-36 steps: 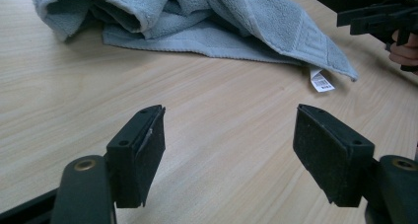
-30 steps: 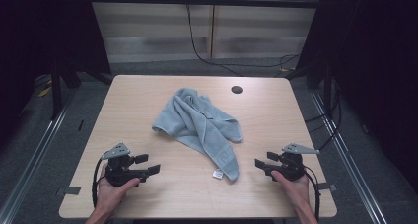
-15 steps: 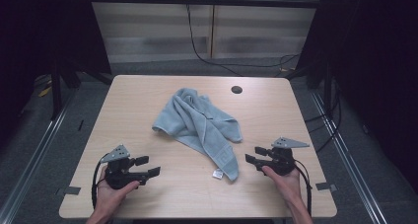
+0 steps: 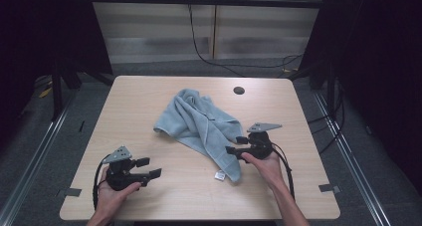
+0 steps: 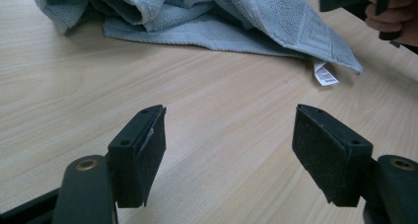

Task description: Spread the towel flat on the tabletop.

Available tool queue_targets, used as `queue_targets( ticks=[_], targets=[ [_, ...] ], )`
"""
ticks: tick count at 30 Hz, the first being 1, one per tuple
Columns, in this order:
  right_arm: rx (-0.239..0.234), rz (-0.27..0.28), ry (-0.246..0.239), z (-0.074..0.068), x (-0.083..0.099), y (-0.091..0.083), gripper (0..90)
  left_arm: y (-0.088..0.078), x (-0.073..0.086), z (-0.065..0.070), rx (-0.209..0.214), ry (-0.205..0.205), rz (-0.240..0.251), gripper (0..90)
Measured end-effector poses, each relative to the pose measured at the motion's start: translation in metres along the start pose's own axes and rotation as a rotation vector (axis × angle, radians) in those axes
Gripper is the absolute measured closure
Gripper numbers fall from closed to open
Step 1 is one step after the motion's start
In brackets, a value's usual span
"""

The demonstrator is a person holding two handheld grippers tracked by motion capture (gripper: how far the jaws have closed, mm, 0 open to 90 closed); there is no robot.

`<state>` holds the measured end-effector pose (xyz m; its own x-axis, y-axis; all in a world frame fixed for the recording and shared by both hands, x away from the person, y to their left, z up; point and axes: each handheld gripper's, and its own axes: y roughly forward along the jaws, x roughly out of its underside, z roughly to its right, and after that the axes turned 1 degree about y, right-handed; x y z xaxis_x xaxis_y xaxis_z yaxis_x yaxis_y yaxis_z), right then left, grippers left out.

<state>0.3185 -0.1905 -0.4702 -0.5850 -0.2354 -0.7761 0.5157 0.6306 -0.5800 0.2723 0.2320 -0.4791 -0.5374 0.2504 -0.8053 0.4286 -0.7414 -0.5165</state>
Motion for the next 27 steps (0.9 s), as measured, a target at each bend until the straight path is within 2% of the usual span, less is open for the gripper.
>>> queue_targets(
  ticks=[2,3,4,7,8,10,11,14,16,18,19,20,22,23,26,27],
  targets=[
    [-0.003,-0.004,0.003,0.0,-0.003,0.006,33.6,0.0,0.0,-0.001,0.0,0.002,-0.002,28.9],
    [-0.001,-0.005,0.001,0.001,-0.008,0.016,32.1,0.0,0.0,-0.001,-0.001,0.0,-0.002,28.9],
    [-0.001,-0.005,0.001,0.001,-0.008,0.016,32.1,0.0,0.0,-0.001,-0.002,-0.001,-0.002,28.9],
    [0.003,-0.023,-0.003,0.001,-0.015,0.033,29.4,0.0,0.0,-0.001,-0.002,-0.003,-0.002,28.8],
    [0.015,-0.048,-0.019,0.001,-0.017,0.044,28.8,0.0,0.0,-0.001,-0.002,-0.001,-0.003,28.7],
    [0.023,-0.055,-0.021,0.001,-0.017,0.048,28.5,-0.001,0.0,-0.001,-0.003,-0.001,-0.006,28.7],
    [0.021,-0.082,-0.021,0.001,-0.016,0.059,27.7,-0.001,0.001,-0.002,0.008,-0.015,0.001,28.7],
    [0.031,-0.101,-0.042,-0.002,-0.013,0.068,32.0,-0.003,0.001,-0.004,0.005,-0.022,0.013,29.0],
    [0.033,-0.114,-0.076,-0.007,-0.011,0.073,34.1,-0.003,0.001,-0.004,-0.004,-0.024,0.011,28.9],
    [0.053,-0.135,-0.106,-0.012,-0.009,0.079,39.6,-0.004,0.001,-0.005,0.001,-0.028,0.012,28.8],
    [0.05,-0.135,-0.095,-0.012,-0.01,0.078,48.6,-0.004,0.001,-0.005,-0.001,-0.029,0.014,28.8],
    [0.057,-0.136,-0.091,-0.012,-0.01,0.077,53.1,-0.003,0.001,-0.005,-0.003,-0.027,0.011,28.8],
    [0.039,-0.131,-0.089,-0.013,-0.009,0.075,66.4,-0.003,0.001,-0.005,-0.002,-0.027,0.011,28.9],
    [0.039,-0.131,-0.089,-0.013,-0.009,0.075,66.4,-0.004,0.001,-0.005,-0.003,-0.028,0.014,28.9],
    [0.023,-0.1,-0.08,-0.018,-0.009,0.068,74.7,-0.005,0.001,-0.004,-0.007,-0.028,0.02,29.1],
    [-0.008,-0.077,-0.079,-0.024,-0.008,0.059,75.8,-0.005,0.001,-0.005,-0.006,-0.027,0.022,29.2]
  ],
)
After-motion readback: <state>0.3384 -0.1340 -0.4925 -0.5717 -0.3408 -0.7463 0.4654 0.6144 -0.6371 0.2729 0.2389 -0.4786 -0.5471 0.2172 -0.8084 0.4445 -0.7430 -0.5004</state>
